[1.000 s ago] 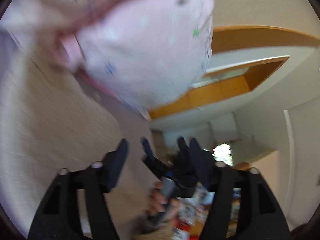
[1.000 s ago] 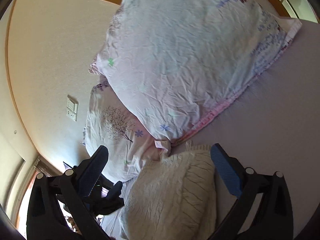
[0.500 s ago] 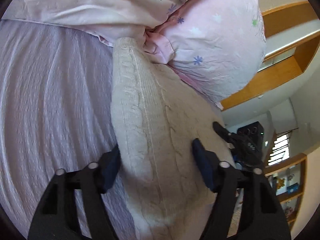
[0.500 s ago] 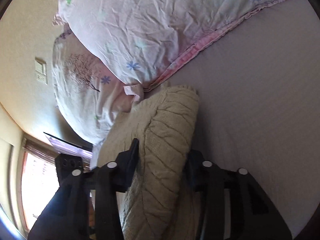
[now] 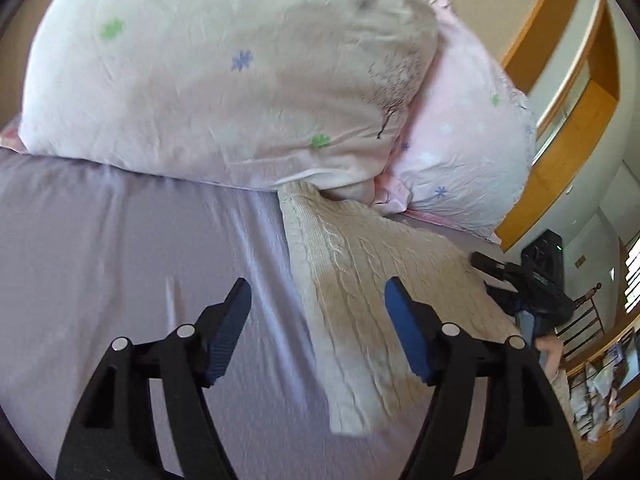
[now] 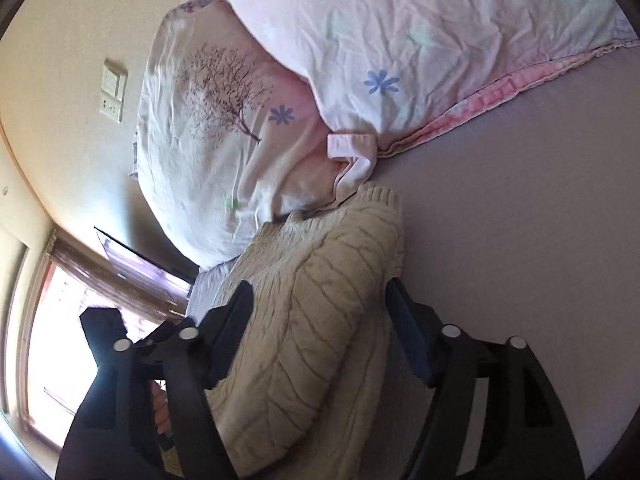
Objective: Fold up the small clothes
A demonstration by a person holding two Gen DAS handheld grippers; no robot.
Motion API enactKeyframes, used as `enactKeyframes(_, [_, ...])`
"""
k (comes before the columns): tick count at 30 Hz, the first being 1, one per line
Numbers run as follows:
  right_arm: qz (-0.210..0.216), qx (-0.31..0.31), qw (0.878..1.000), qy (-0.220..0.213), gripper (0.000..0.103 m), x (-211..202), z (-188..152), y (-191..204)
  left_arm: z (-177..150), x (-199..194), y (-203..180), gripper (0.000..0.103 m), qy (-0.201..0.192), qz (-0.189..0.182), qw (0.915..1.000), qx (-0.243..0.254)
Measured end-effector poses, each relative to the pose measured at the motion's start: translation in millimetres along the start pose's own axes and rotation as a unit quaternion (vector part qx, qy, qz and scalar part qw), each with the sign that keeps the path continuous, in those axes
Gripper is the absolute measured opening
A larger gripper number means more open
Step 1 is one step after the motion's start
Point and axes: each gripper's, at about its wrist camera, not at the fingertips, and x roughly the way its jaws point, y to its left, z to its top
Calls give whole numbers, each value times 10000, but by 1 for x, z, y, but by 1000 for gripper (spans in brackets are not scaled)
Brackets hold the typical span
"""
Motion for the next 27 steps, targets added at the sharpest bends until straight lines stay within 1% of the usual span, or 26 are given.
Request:
enactKeyframes(2, [-323,-234,9990,-215,12,1,5,4,-9,-8,-9,72,-6,73,9999,156])
enactKeyframes(3, [-668,-381,9963,-380,11,1,9,7,-18,-13,-13,73,27,94,9997,245])
enactKeyframes(6, [-1373,-525,9883,-417,12,11,14,9,-47,-20,-26,78,178,203,9985,487])
enactKeyframes(7, [-1461,-534,9868,-455,12,8,12,11,-56,-19,-30,79,229,188,9981,536])
enactKeyframes(8, [-1609,-562,9838,-554,15,3,10,15,-64,-19,-34,83,272,168,9978,576])
enactKeyframes(9, [-1992,-643,9747,-783,19,-9,4,25,-70,-19,-36,91,303,185,9975,604])
enactKeyframes(10, [-2235,-699,9677,-929,24,-18,-1,33,-76,-19,-39,98,349,285,9970,623])
enactKeyframes(11, [-2476,-774,9593,-1113,50,-36,-11,43,-82,-19,-42,101,344,451,9965,620])
enactKeyframes(12, [-2443,-840,9576,-1275,85,-51,-22,51,-86,-20,-44,101,304,541,9962,610])
enactKeyframes(13, [-2275,-926,9591,-1410,96,-68,-34,54,-89,-20,-46,101,295,628,9958,606])
enactKeyframes(14, [-2116,-1011,9607,-1486,100,-79,-43,59,-92,-18,-49,101,321,762,9948,602])
enactKeyframes(15, [-2058,-1110,9613,-1455,102,-88,-55,65,-94,-17,-51,101,345,899,9936,589])
enactKeyframes(18, [-2350,-1340,9566,-1082,102,-93,-94,79,-99,-5,-55,101,501,1278,9891,529])
enactKeyframes(19, [-2458,-1436,9539,-948,102,-88,-108,83,-100,-2,-56,101,545,1339,9881,534])
enactKeyframes(21, [-2550,-1688,9491,-750,102,-73,-124,89,-104,6,-57,101,631,1377,9867,588])
enactKeyframes(23, [-2820,-1977,9368,-616,102,-58,-143,92,-107,13,-56,101,740,1480,9843,617])
enactKeyframes(25, [-3087,-2212,9240,-450,102,-41,-148,95,-108,20,-54,101,871,1626,9808,627])
enactKeyframes(27, [-3252,-2324,9162,-293,102,-28,-152,96,-109,24,-56,101,872,1772,9770,802])
